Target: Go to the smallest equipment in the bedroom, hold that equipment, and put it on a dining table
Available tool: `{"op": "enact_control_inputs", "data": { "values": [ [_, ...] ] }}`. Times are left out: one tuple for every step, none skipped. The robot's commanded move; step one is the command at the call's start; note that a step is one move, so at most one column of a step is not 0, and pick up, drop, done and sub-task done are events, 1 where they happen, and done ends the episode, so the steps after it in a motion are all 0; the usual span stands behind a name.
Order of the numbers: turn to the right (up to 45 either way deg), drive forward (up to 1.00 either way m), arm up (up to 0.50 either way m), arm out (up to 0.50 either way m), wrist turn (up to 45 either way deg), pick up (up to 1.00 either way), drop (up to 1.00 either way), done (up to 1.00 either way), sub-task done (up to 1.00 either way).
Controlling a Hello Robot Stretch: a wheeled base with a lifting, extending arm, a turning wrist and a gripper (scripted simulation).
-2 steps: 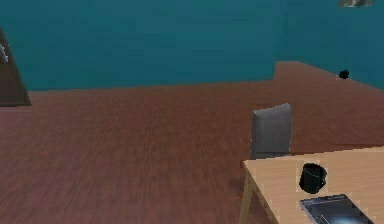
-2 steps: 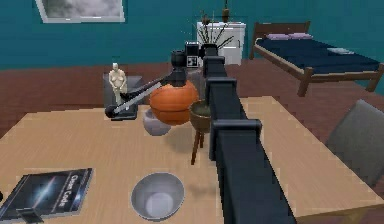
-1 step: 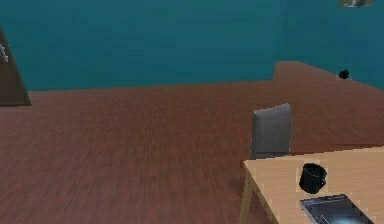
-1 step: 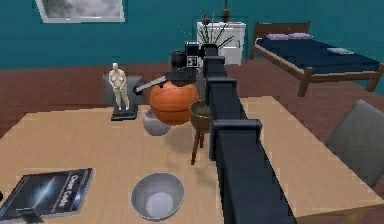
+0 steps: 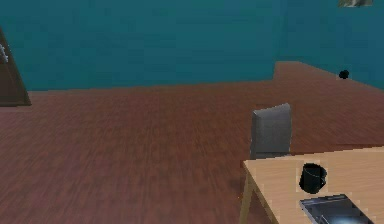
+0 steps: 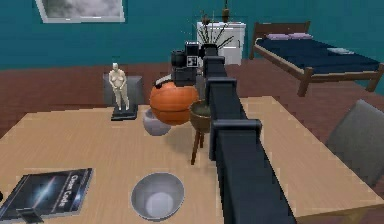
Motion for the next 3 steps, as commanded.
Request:
{"op": "enact_control_inputs", "data": {
  "values": [
    [0.0,0.0,-0.12,0.0,0.0,0.0,0.0,0.0,0.0],
    [0.0,0.0,0.0,0.0,0.0,1.0,0.0,0.0,0.0],
    [0.0,0.0,0.1,0.0,0.0,0.0,0.0,0.0,0.0]
  ]
}}
